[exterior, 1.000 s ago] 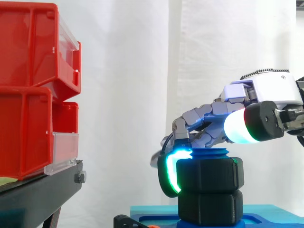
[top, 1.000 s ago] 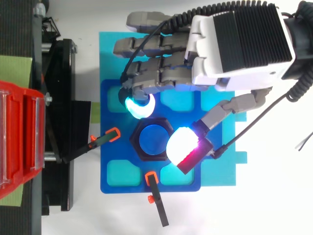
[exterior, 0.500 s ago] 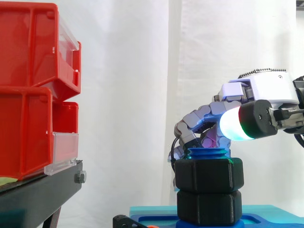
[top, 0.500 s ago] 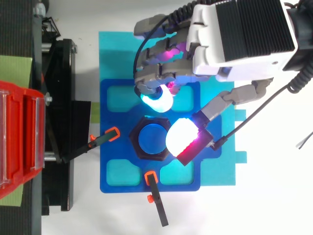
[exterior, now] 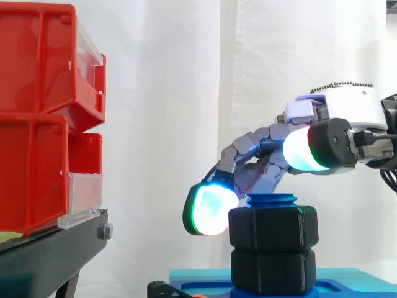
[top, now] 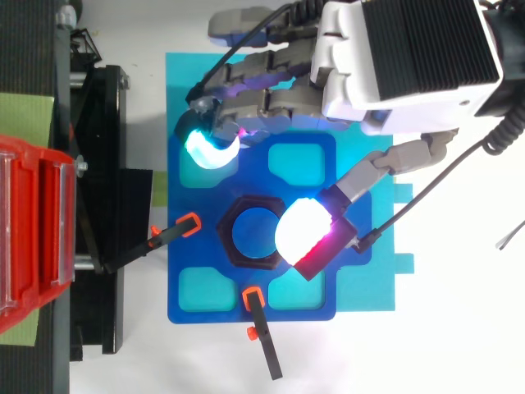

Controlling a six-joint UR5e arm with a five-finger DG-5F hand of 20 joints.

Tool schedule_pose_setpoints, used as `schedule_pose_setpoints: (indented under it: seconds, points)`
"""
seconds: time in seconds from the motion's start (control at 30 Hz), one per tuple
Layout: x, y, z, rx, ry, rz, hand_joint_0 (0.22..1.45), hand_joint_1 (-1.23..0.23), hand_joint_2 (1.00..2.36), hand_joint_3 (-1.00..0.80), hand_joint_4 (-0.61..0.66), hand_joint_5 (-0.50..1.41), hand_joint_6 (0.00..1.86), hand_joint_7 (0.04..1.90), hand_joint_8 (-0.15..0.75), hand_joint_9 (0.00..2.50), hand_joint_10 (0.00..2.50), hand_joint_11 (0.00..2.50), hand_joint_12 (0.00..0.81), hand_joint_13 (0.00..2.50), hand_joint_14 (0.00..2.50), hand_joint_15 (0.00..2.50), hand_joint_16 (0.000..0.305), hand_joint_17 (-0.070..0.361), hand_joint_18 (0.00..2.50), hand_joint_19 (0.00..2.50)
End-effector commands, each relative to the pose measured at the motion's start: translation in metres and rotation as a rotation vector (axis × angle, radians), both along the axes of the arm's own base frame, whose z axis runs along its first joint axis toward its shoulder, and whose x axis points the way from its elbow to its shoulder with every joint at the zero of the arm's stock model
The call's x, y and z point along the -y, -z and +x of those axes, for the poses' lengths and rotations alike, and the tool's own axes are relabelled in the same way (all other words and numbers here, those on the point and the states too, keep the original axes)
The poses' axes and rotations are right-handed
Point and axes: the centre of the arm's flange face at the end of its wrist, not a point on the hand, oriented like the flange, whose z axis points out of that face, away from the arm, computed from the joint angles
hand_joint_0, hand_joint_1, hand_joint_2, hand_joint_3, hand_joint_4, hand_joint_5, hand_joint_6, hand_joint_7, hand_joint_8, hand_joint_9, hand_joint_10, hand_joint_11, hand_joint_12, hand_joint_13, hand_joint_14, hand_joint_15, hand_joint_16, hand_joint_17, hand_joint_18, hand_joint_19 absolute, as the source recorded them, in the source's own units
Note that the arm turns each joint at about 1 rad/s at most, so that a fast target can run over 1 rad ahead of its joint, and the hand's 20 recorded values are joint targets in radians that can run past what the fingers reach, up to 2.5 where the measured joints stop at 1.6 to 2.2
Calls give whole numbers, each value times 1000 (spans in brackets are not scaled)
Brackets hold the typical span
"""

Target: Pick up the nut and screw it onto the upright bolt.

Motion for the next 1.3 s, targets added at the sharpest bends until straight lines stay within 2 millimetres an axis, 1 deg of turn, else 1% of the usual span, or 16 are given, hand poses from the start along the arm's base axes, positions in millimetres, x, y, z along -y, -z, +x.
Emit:
schedule_pose_setpoints:
  seconds: [0.0,0.13,0.43,0.57,0.7,0.87,1.03,1.1,1.27]
  points:
    - [-3,-2,1,14,-12,-1,462,-294,1000,-500,243,-104,502,659,232,859,0,0,293,449,0,0,34,76,80,0]
    - [-7,1,1,-1,-17,-1,459,-290,1000,-500,243,-104,502,662,232,824,0,0,299,425,0,0,36,80,49,0]
    - [-20,1,2,-8,-15,-2,461,-283,1000,-500,253,-97,502,678,240,856,0,0,305,433,0,0,36,81,51,0]
    - [-23,2,2,-13,-20,-2,465,-281,1000,-500,254,-92,502,713,246,864,0,0,305,445,0,0,36,80,57,0]
    - [-23,2,2,-22,-20,-2,471,-281,1000,-500,273,-74,503,828,250,894,0,0,309,473,0,0,35,79,75,0]
    - [-24,3,1,-28,-22,-2,475,-283,1000,-500,288,-60,504,912,258,927,0,0,309,489,0,0,34,77,92,0]
    - [-25,4,1,-30,-23,-1,483,-286,1000,-500,287,-49,504,990,262,964,0,0,308,506,0,0,33,75,108,0]
    - [-25,4,2,-29,-23,1,487,-287,1000,-500,258,-38,505,1064,262,971,0,0,309,524,0,0,33,74,118,0]
    - [-24,2,2,-21,-22,-1,492,-290,1000,-500,250,-26,505,1130,267,994,0,0,305,534,0,0,33,73,135,0]
